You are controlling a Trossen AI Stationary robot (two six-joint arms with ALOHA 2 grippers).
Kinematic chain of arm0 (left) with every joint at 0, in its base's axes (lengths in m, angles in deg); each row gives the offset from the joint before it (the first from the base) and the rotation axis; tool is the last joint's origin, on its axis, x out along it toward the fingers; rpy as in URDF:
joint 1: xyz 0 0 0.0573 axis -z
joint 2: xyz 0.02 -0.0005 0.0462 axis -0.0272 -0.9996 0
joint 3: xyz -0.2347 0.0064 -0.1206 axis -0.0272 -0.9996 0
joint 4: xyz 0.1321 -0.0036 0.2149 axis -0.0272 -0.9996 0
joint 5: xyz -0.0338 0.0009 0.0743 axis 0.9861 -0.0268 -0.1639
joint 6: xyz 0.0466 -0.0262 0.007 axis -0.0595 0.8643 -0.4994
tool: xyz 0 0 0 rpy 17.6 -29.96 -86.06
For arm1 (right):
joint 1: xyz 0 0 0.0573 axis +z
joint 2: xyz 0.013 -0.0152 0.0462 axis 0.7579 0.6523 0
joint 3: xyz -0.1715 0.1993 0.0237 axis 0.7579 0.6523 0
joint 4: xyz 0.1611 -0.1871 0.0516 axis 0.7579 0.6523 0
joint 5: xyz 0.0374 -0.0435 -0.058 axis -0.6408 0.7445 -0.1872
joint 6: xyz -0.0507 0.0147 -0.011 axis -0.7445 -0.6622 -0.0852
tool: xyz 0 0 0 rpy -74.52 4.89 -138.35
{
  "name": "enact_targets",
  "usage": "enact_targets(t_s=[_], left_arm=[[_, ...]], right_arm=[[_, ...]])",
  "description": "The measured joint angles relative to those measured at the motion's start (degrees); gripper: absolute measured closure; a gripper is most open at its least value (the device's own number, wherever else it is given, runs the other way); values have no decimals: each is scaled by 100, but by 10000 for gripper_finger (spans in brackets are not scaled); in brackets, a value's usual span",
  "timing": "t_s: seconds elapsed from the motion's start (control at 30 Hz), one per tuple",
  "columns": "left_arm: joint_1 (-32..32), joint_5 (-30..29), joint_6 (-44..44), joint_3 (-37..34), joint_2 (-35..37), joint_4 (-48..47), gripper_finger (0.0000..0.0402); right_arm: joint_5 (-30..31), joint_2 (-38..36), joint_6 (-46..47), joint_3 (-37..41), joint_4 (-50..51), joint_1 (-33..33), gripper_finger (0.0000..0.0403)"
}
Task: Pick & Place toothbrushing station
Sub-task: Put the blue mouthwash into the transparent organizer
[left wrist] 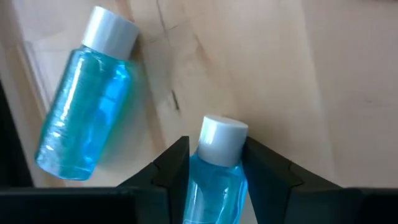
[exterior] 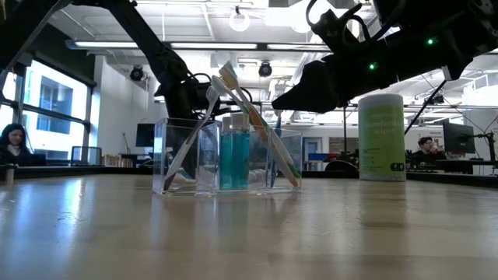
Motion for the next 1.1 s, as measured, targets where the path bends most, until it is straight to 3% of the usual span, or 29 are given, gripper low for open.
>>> enact_targets(t_s=[0.23,0.67,0.9,1.1], left_arm=[[90,-18,398,-56,561,-477,279],[822,-114,1143,-23,2494,-1063,278],[826,-146,2322,-23,2634,-958,278],[826,-145,2436,-21,2639,-793,278]], right_arm=[[0,0,0,0,2,0,198],[2,0,0,0,92,121,198],[6,0,2,0,81,202,198],[15,0,26,0,81,255,198]])
